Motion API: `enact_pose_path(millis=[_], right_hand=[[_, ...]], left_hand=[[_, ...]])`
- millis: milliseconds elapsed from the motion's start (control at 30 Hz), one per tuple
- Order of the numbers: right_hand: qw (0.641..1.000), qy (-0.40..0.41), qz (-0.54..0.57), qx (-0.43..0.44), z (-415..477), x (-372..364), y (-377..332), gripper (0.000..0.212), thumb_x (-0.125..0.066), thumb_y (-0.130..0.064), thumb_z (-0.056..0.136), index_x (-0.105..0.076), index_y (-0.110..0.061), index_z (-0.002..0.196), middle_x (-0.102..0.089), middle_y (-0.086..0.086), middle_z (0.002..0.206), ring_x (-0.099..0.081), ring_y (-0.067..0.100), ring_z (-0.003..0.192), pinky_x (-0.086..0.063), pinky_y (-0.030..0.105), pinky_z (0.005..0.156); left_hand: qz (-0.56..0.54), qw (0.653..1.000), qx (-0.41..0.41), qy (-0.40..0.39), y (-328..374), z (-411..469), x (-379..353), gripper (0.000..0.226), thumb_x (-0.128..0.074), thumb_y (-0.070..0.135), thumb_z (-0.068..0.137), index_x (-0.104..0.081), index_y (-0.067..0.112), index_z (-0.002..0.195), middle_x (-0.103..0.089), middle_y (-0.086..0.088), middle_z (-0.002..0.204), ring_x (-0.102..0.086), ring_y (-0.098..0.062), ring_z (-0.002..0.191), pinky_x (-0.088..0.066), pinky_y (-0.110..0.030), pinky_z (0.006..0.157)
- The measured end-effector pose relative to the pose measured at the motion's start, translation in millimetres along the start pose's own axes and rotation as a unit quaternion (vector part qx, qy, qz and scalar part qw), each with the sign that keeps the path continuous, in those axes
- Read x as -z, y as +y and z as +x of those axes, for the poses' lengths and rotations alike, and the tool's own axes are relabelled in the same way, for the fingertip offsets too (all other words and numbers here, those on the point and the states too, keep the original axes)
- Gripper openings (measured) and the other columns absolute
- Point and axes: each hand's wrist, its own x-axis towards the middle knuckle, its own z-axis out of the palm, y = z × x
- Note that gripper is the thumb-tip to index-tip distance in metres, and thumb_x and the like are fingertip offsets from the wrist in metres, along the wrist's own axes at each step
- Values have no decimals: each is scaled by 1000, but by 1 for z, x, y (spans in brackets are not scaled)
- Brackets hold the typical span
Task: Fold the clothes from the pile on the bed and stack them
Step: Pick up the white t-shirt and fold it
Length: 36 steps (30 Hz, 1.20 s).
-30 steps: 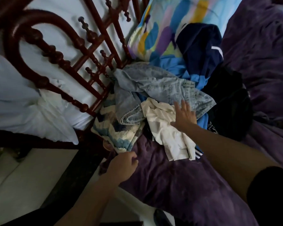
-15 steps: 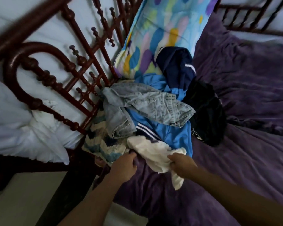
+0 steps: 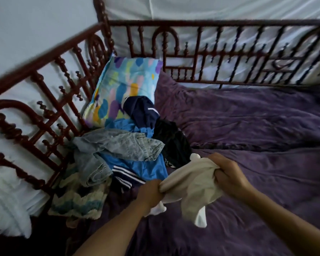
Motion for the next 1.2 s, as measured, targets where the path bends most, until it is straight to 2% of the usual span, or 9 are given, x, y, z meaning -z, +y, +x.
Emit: enact_pose_path(millis=[167, 267, 400, 467, 633, 833, 933, 1067, 1200], right_hand=[[978, 165, 63, -113, -20, 88, 35, 38, -36, 18, 77, -48, -14, 63, -49, -13, 56, -44, 0, 51, -34, 17, 48], [948, 260, 100, -151, -23, 132, 59, 34, -35, 14, 77, -47, -13, 60, -48, -14, 48, -41, 0, 47, -34, 21, 43], [912, 347, 148, -158, -15, 193, 82, 30, -32, 10, 73, -55, -7, 68, -55, -1, 61, -49, 13, 59, -38, 24, 51], [905, 363, 152, -164, -10, 221, 94, 33, -32, 8, 72, -60, -10, 71, -59, 2, 64, -51, 16, 60, -41, 27, 54], [914, 316, 82, -242, -2, 258, 137, 36, -37, 8, 77, -65, -15, 72, -60, 1, 65, -52, 14, 56, -42, 24, 48], [907, 228, -1, -354, -1, 251, 195, 21, -52, 0, 77, -63, -4, 60, -56, 5, 49, -54, 25, 54, -45, 33, 58], [920, 183, 11, -347, 10, 235, 195, 18, -61, -5, 81, -67, 2, 66, -52, 3, 54, -47, 21, 58, -40, 33, 60], [945, 161, -16, -283, 22, 225, 169, 32, -61, -14, 86, -54, -9, 55, -43, -3, 54, -39, 15, 56, -29, 30, 55], [973, 141, 20, -183, 35, 238, 110, 37, -62, -23, 90, -48, -18, 57, -38, -7, 54, -35, 10, 51, -27, 26, 48]], left_hand=[[-85, 990, -32, 111, 59, 7, 41, 11, -55, 7, 84, -54, 14, 76, -61, -6, 77, -59, -25, 76, -43, -37, 64], [-35, 979, -56, 192, 90, 15, 69, 23, -58, 0, 82, -52, 22, 79, -54, 3, 72, -54, -20, 69, -38, -31, 55], [-10, 964, -27, 263, 116, 29, 101, 16, -58, -1, 83, -61, 14, 87, -58, 1, 79, -56, -22, 72, -36, -31, 54], [-52, 957, -22, 283, 131, 34, 112, 9, -60, 4, 86, -64, 12, 83, -61, -2, 77, -58, -22, 72, -37, -30, 55], [-230, 949, -12, 215, 187, 30, 142, 17, -65, 20, 89, -71, 8, 78, -63, -10, 71, -56, -21, 70, -37, -28, 58], [-293, 952, -55, 73, 269, 15, 180, 36, -60, 35, 91, -71, 1, 89, -72, -16, 90, -65, -24, 83, -48, -34, 77], [-277, 955, -104, 19, 302, 13, 191, 40, -55, 42, 93, -72, 20, 64, -69, -2, 69, -65, -11, 65, -49, -21, 59], [-225, 960, -148, 79, 312, 26, 212, 43, -59, 41, 91, -63, 23, 52, -62, 7, 58, -58, -5, 55, -46, -25, 58], [-79, 966, -122, 215, 270, 50, 230, 51, -64, 35, 88, -35, 21, 49, -34, 9, 51, -36, -10, 50, -28, -31, 53]])
